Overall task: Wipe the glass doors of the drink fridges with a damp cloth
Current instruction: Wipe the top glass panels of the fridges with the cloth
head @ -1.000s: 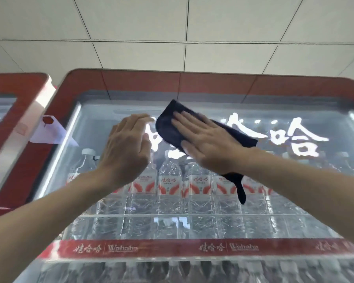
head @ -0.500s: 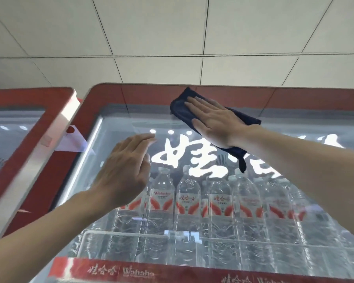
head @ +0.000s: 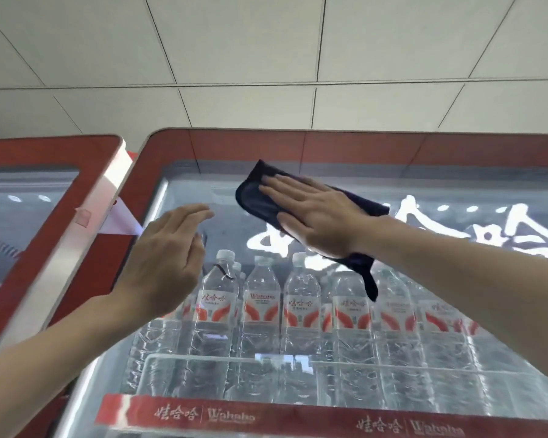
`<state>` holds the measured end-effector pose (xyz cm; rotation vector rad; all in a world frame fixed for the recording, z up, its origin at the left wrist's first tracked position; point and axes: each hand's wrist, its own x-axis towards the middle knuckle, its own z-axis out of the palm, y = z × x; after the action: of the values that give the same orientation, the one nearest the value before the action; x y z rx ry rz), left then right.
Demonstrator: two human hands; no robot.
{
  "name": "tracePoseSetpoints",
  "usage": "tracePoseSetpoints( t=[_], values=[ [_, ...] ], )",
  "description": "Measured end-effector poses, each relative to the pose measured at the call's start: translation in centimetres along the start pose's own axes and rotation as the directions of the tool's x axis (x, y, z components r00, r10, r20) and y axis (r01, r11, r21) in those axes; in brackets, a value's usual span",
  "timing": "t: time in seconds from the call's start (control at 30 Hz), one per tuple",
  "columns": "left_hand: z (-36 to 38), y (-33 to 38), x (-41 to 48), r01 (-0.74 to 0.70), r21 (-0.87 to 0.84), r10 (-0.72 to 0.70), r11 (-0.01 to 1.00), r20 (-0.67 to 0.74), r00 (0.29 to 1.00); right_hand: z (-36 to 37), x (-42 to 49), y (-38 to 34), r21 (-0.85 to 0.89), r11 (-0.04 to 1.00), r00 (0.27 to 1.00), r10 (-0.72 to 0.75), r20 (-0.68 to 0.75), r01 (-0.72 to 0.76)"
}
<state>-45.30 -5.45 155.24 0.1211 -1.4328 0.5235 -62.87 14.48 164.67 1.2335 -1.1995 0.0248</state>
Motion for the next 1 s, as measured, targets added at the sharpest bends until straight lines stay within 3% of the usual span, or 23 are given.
tracePoseSetpoints(
  t=[0.13, 0.3, 0.37, 0.47, 0.57, 0.77, 0.93, 1.0],
  values=[
    [0.1, -0.2, -0.1, 0.004, -0.051, -0.004, 0.999, -0.01, 1.0, -0.1, 4.3, 0.6, -0.035, 0.978, 0.979, 0.203, -0.024, -0.204],
    [-0.5, -0.1, -0.3, 0.017, -0.14, -0.017, 0.99, 0.001, 1.0, -0.3, 4.0, -2.4, -0.012, 0.955, 0.955, 0.297, 0.019, -0.297],
    [-1.4, -0.8, -0.4, 0.022, -0.155, -0.025, 0.988, -0.016, 1.0, 0.1, 2.1, -5.9, -0.001, 0.978, 0.977, 0.207, 0.045, -0.207],
    [-2.5, -2.9, -0.7, -0.003, -0.071, 0.002, 0.997, -0.015, 1.0, 1.5, -1.3, -10.7, 0.02, 0.999, 0.997, -0.049, 0.055, 0.048],
    [-2.3, -4.5, -1.0, -0.006, -0.025, 0.007, 1.0, 0.031, 1.0, 1.0, 0.1, -9.3, 0.018, 0.99, 0.987, -0.14, 0.075, 0.139],
    [-1.6, -4.9, -1.7, -0.013, -0.027, 0.013, 1.0, 0.012, 1.0, 0.2, 8.1, -5.1, -0.05, 0.986, 0.987, 0.162, -0.004, -0.162],
    [-1.7, -5.0, -1.6, -0.004, -0.105, 0.005, 0.995, 0.015, 1.0, 0.2, 8.1, -6.7, -0.023, 0.967, 0.967, 0.256, 0.016, -0.256],
    [-2.4, -5.4, -1.5, 0.031, -0.168, -0.036, 0.985, -0.026, 0.999, 0.5, 6.4, -9.6, -0.001, 0.973, 0.973, 0.23, 0.034, -0.23]
  ],
)
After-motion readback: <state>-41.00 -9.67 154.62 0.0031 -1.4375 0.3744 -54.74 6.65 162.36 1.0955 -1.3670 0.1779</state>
